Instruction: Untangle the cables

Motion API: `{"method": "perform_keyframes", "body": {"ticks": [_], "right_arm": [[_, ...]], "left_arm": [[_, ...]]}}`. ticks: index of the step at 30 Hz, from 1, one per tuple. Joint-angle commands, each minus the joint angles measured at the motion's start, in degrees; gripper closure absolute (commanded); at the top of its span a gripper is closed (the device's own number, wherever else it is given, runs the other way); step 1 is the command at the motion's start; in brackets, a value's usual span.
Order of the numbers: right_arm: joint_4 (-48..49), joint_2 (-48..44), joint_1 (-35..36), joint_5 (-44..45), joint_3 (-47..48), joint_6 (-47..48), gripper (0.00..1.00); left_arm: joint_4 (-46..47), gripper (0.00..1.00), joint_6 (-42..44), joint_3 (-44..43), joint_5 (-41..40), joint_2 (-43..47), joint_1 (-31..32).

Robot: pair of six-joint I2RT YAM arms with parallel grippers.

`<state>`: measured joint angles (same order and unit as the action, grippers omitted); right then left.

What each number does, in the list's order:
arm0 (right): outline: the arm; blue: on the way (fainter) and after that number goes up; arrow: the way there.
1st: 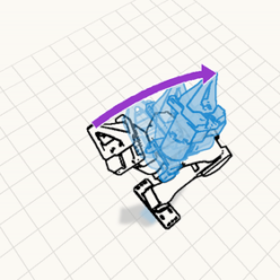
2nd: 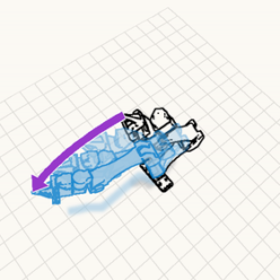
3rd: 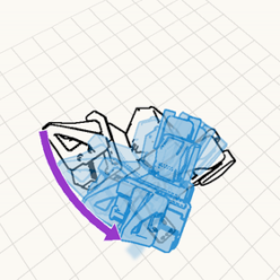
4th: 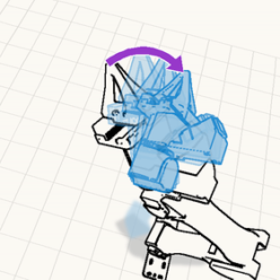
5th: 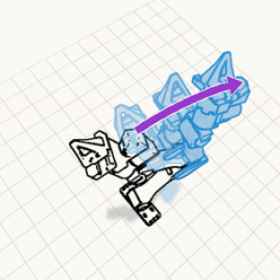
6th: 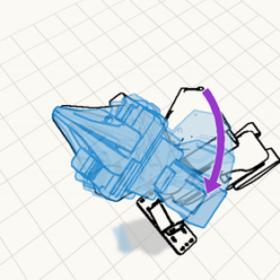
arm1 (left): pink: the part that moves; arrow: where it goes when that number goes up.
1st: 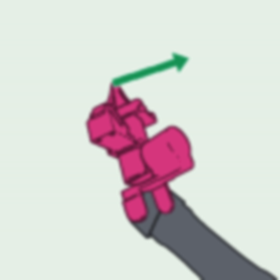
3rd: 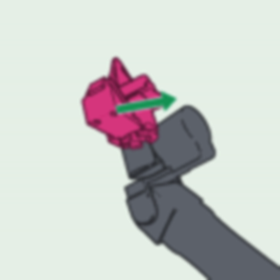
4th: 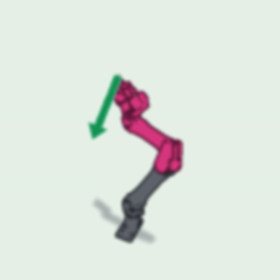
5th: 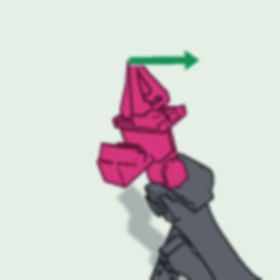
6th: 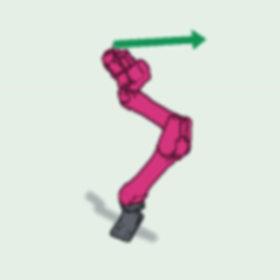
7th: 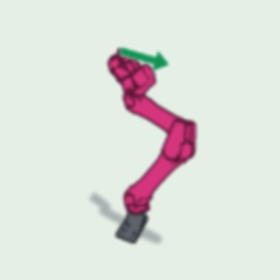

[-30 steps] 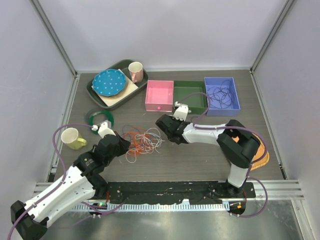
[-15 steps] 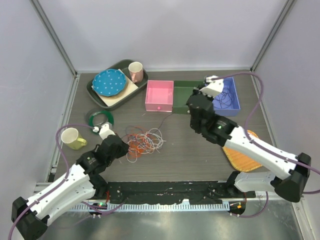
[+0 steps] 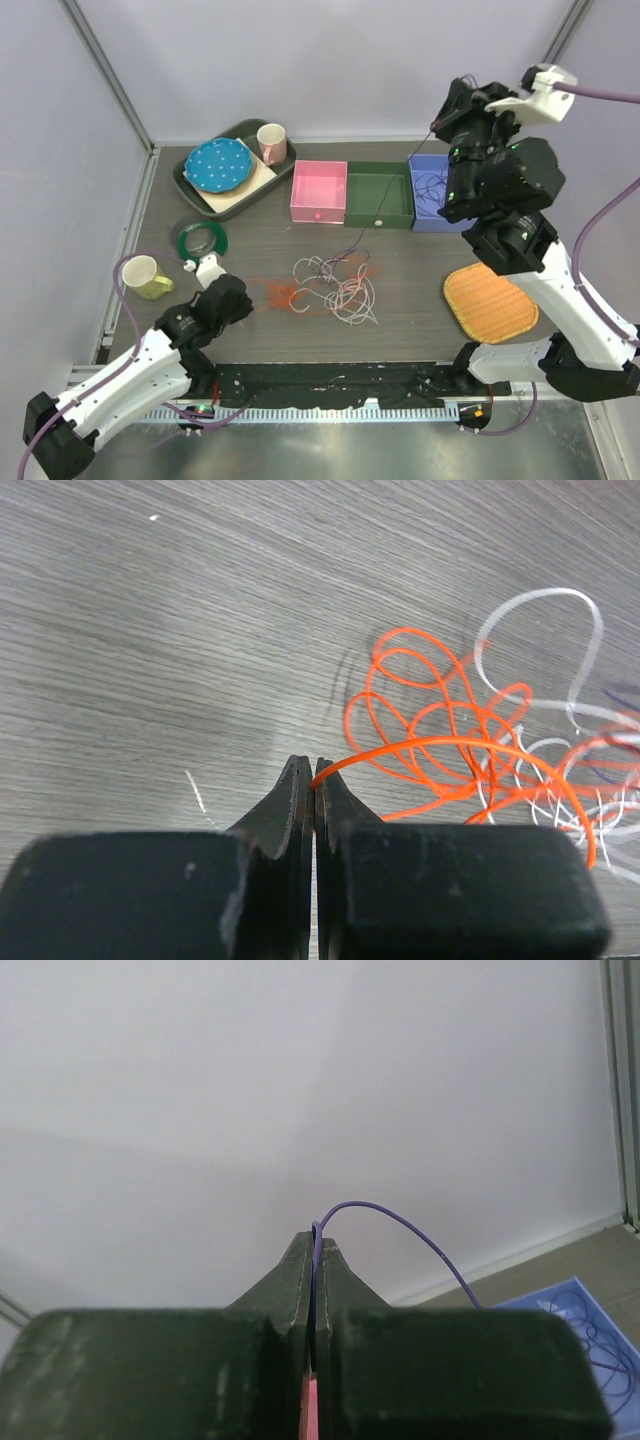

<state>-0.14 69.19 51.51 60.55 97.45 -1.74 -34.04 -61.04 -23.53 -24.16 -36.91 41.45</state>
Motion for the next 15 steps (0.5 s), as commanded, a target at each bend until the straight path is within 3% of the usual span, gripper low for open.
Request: {"method": "perform_keyframes", "body": {"ticks": [1,5,7,9,11,13,15], "right_arm": [[7.3,3.3,-0.2,-0.7,10.7,10.1,0.99],[9.6,6.6,-0.2,-4.6,19.1,12.5,0.99],[12.4,6.6,-0.2,-11.6,21.2,10.9,0.99],[7.7,8.1,-0.2,-14.6,25.9,8.7,0.99],[1.1,13.1,-0.2,-15.6,36.9,8.8,0.99],[0.7,16.9,-0.2,-14.9,43.3,10.4,0.99],[1.7,17.6,-0.2,-14.3,43.4,12.6,0.99]], "left_arm": [[-4.2,1.00,-1.7,-0.5,-4.8,0.8,-0.1],[-6.6,1.00,-3.3,-0.6,-6.4,1.3,-0.1],[-7.9,1.00,-3.9,-0.6,-6.9,2.2,-0.2],[-8.8,1.00,-4.6,-0.5,-7.6,2.7,-0.1],[-10.4,1.00,-6.0,-0.7,-9.0,2.9,-0.1],[-13.7,1.00,-7.6,-1.2,-9.8,2.3,-0.1],[-12.2,0.99,-6.2,-1.3,-7.8,1.8,-0.1]]}}
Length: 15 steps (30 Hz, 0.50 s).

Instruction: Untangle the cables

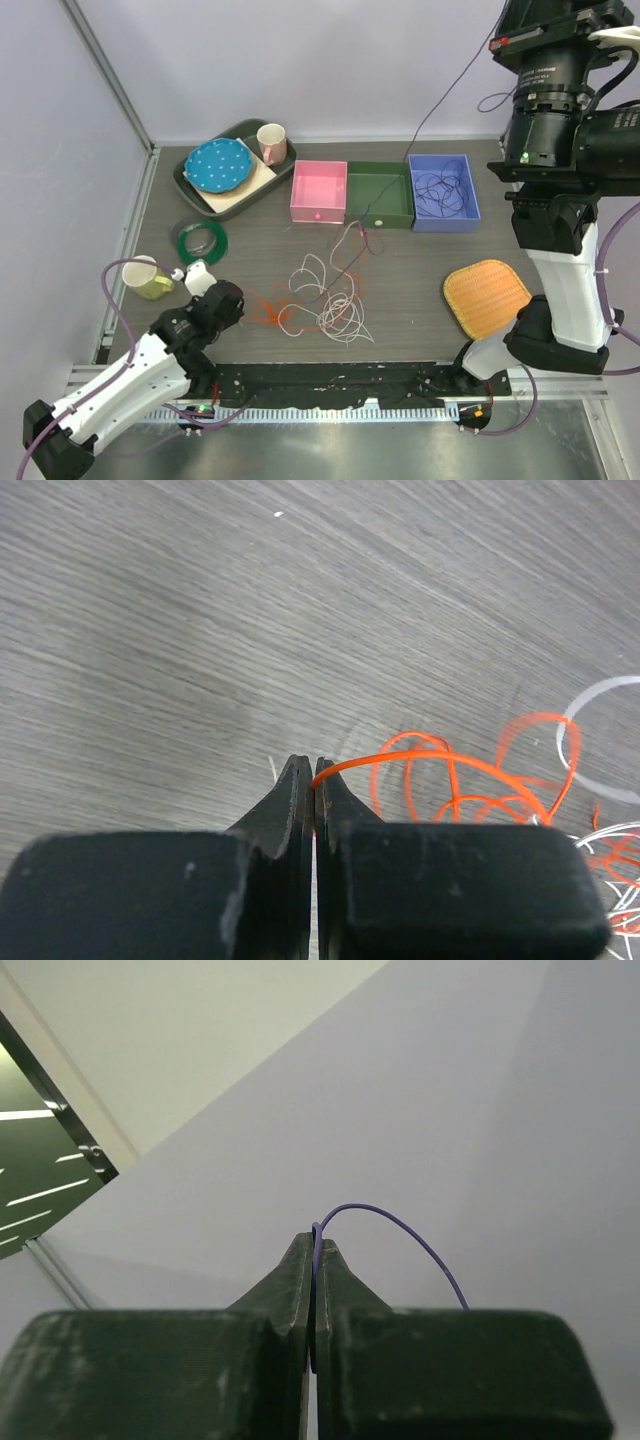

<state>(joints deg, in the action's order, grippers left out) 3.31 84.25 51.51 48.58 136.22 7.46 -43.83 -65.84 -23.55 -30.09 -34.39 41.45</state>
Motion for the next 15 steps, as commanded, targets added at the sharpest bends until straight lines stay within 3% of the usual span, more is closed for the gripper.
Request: {"method": "perform_keyframes", "body": {"ticks": [1,4,5,8,15], "right_arm": [[-2.1,2.1,-0.2,-2.6,2.3,3.3,0.99],[-5.2,0.0,-0.2,-6.4,-5.0,0.0,0.99],[-7.5,-0.2,-0.2,-7.3,-6.1,-2.2,0.99],[-11.6,-1.1,-0.2,-11.1,-10.3,-4.7,0.99],[-15.9,-5.1,-0.2,-26.6,-21.7,-16.3,0.99]], "left_arm": [[-0.5,0.93,0.6,-1.4,-0.1,-1.5,-0.1],[7.1,0.48,6.4,-1.8,6.6,-2.1,-0.1],[10.6,0.11,7.6,-2.0,8.3,-2.3,-0.2],[18.1,0.00,12.6,-2.4,15.8,-2.0,-0.2],[39.9,0.00,20.8,-3.4,39.5,-7.2,-0.1]]}}
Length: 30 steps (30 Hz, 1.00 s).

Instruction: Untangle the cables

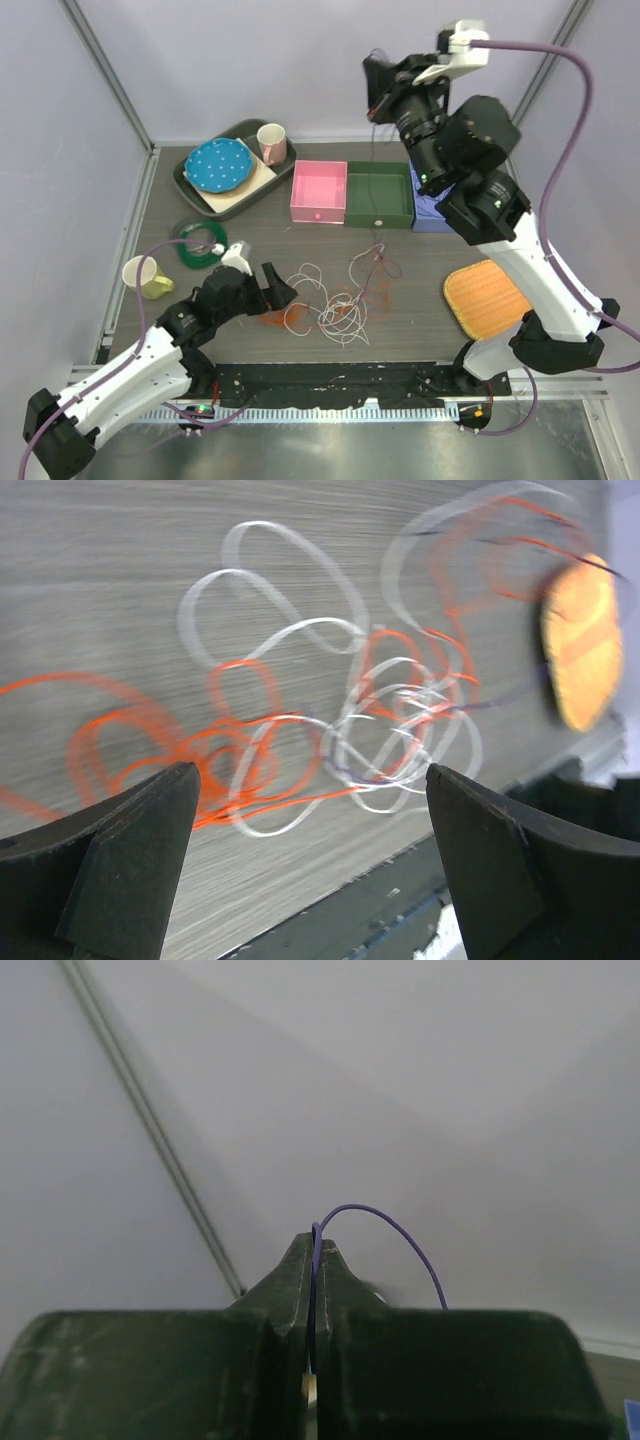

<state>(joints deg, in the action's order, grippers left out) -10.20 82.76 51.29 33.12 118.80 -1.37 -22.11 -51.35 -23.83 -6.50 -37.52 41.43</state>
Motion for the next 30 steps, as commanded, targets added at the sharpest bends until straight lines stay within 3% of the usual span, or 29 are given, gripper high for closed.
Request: {"method": "perform_keyframes", "body": {"ticks": [1,4,8,11,19,25,28,30], "right_arm": [[-2.4,-4.0,0.0,-12.8,-5.3,-9.6,0.99],[-2.7,-4.5,0.1,-18.9,-7.5,-13.4,0.99],[-3.4,-4.1,0.0,-22.9,-6.3,-16.4,0.99],[-3.3,-4.0,0.0,-22.0,-4.5,-18.1,0.99],[1.7,-6.6,0.0,-20.8,-6.1,-23.2,0.99],[0.1,-6.3,0.0,-20.0,-3.3,-23.4,0.99],[-0.2,-6.4,0.0,-18.3,-2.5,-22.3,0.99],[0.2,-6.6,0.1,-16.9,-3.0,-21.8,0.99]], "left_arm": [[20.1,0.00,7.3,-4.1,19.9,-5.5,0.0],[27.5,0.00,8.2,-5.4,22.5,-11.2,0.3],[40.2,0.00,8.4,-5.3,8.3,-19.0,1.3],[48.3,0.00,7.8,-6.3,5.4,-26.6,1.3],[50.6,0.00,1.9,-16.5,-1.2,-46.7,2.9],[52.6,0.00,4.0,-22.7,1.4,-56.2,4.1],[54.4,0.07,7.0,-23.5,4.7,-58.2,4.7],[55.1,0.22,8.0,-23.2,9.3,-58.7,5.1]]}}
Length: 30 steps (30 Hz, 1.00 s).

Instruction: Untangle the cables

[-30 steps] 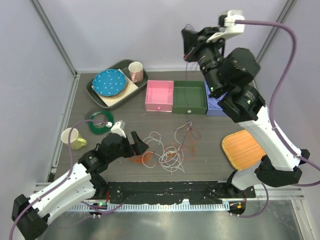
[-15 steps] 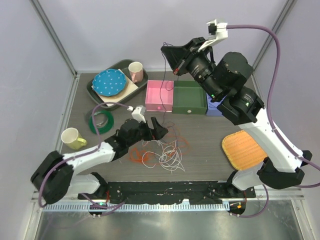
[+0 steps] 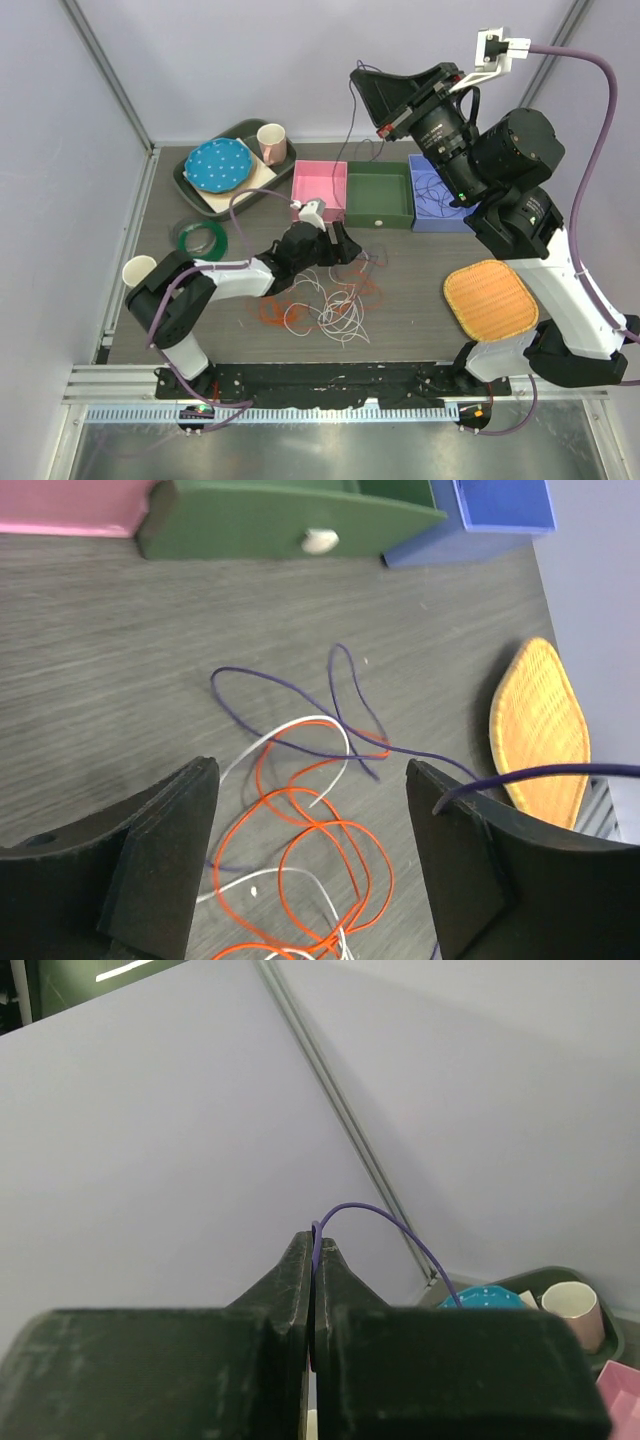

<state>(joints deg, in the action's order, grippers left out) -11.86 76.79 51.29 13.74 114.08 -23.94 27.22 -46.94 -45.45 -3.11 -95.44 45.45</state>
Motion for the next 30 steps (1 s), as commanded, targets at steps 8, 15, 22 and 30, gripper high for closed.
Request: {"method": "perform_keyframes", "body": {"ticks": [8,15,22,30], "right_arm": [[5.2,-1.8,0.1,8.0,0.7,4.3,0.99],[9.2,0.0,0.1,21.0,0.9,18.4,0.99],[28.6,5.4,0.0,39.2,-1.9,43.3,0.99],[36.2,12.4,-8.4,43.0,0.3,54.4,0.99]], "left_arm": [[1.8,0.49,4.8,-3.3,4.3,-4.3,2.5],[-2.2,0.52,4.9,-1.9,6.5,-5.4,3.1],[-3.1,0.40,1.3,9.1,7.1,2.5,3.7],[-9.1,0.32,-0.8,17.9,6.5,13.9,4.5]]}}
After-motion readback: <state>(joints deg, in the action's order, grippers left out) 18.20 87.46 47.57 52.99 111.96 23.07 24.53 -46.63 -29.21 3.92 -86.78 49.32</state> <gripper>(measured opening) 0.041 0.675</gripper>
